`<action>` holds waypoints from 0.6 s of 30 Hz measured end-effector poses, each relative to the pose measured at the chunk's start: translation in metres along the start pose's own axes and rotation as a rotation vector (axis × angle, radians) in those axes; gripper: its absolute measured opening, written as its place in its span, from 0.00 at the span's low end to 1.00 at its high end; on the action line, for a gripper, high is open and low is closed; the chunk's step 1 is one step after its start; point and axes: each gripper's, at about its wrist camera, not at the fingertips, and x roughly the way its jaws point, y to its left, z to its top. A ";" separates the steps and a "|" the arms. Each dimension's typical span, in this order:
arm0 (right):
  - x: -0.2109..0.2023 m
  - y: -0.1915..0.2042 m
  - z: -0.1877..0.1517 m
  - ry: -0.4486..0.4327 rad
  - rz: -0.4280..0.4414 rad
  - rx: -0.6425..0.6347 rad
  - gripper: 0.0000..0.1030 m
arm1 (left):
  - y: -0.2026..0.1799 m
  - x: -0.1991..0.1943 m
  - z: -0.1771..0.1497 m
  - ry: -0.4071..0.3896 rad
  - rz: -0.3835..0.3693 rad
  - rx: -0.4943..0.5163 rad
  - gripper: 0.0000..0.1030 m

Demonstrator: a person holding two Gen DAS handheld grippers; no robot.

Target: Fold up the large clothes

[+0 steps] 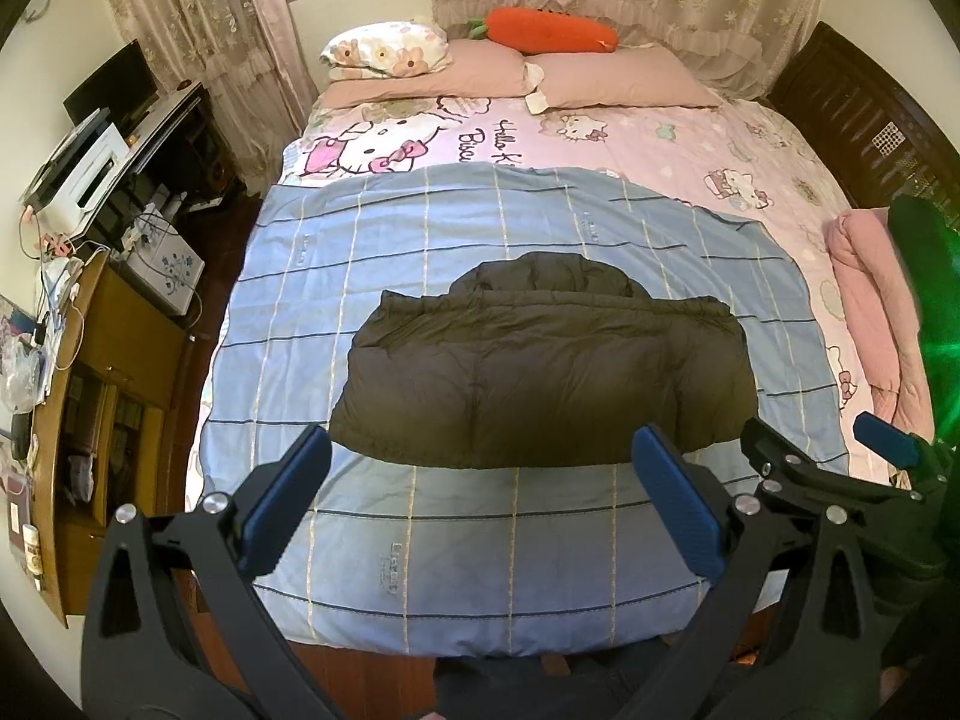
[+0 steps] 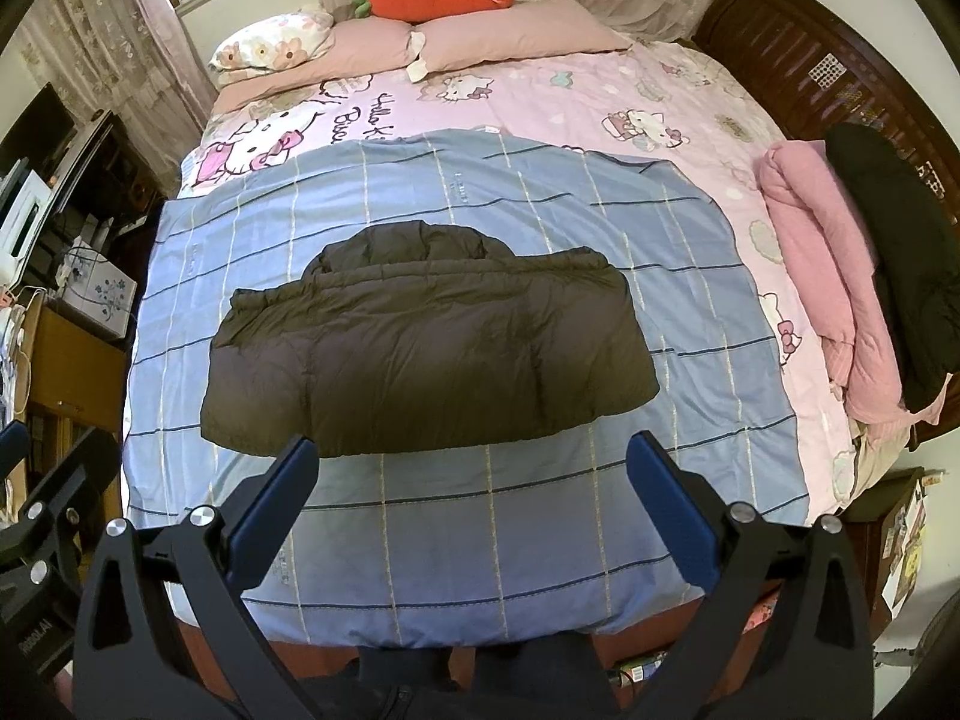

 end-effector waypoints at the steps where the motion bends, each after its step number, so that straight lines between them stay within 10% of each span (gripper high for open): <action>1: 0.000 0.001 -0.001 0.001 0.001 0.000 0.99 | 0.000 0.000 0.000 -0.001 -0.002 0.001 0.98; 18: 0.001 0.003 -0.002 0.004 -0.001 -0.001 0.99 | 0.004 0.005 -0.007 0.008 -0.002 -0.009 0.98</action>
